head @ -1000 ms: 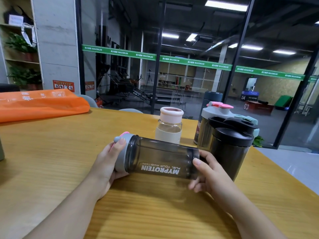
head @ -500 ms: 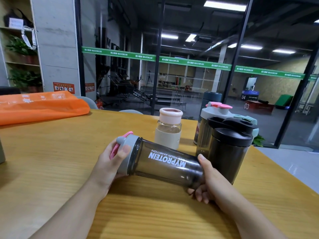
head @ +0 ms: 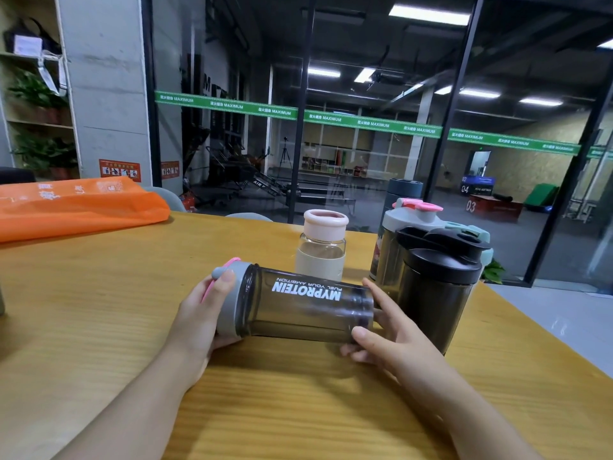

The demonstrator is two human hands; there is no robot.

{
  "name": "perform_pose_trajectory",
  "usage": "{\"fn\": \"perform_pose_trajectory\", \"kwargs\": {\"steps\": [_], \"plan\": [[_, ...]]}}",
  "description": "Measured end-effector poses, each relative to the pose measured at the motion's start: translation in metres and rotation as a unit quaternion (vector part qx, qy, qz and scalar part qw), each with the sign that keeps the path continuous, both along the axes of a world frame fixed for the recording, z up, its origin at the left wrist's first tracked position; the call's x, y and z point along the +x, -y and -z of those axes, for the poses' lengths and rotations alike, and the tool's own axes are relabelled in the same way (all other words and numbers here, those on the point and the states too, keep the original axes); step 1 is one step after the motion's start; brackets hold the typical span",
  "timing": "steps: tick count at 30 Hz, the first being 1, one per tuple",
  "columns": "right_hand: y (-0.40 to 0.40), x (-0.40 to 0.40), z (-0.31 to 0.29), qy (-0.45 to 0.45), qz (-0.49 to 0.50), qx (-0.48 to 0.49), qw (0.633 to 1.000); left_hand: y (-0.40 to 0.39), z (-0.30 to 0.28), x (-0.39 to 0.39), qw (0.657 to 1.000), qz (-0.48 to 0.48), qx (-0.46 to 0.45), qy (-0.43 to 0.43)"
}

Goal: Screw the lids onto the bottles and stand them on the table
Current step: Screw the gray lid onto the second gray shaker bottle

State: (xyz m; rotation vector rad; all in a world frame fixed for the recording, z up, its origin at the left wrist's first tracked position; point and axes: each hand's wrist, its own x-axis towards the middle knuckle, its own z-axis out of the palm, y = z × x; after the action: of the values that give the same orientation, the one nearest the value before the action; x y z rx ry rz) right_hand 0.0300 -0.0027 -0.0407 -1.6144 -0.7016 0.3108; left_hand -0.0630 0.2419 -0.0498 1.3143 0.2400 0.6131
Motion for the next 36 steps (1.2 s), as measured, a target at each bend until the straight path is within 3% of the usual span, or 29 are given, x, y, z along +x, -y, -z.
{"fn": "perform_pose_trajectory", "kwargs": {"steps": [5, 9, 15, 21, 28, 31, 33, 36], "plan": [[-0.001, 0.0, -0.002, 0.027, 0.019, -0.017, 0.999, 0.0, 0.0, -0.002, 1.0, 0.0, -0.001, 0.002], [-0.003, -0.002, -0.006, -0.014, 0.049, -0.014, 0.999, 0.0, 0.001, -0.002, 1.0, 0.007, 0.008, 0.009], [-0.004, -0.001, -0.005, -0.053, 0.058, -0.119, 0.99, 0.0, 0.001, -0.001, 0.999, 0.008, 0.031, 0.002], [-0.005, 0.0, -0.007, -0.091, 0.02, -0.159, 0.983, 0.002, 0.0, -0.002, 0.998, 0.029, 0.048, 0.014], [-0.01, 0.002, -0.005, -0.106, 0.013, -0.146, 0.983, 0.002, 0.001, 0.0, 0.998, 0.029, 0.043, 0.019], [-0.012, 0.001, -0.001, -0.124, 0.012, -0.067, 0.99, 0.0, 0.001, 0.001, 0.999, 0.027, 0.032, 0.014], [-0.009, -0.001, 0.0, -0.079, 0.001, -0.021, 0.997, 0.0, 0.0, 0.001, 0.999, 0.026, 0.029, 0.01], [-0.002, -0.003, -0.002, 0.043, 0.008, -0.049, 0.998, 0.001, -0.001, 0.001, 1.0, 0.021, 0.019, 0.011]]}}
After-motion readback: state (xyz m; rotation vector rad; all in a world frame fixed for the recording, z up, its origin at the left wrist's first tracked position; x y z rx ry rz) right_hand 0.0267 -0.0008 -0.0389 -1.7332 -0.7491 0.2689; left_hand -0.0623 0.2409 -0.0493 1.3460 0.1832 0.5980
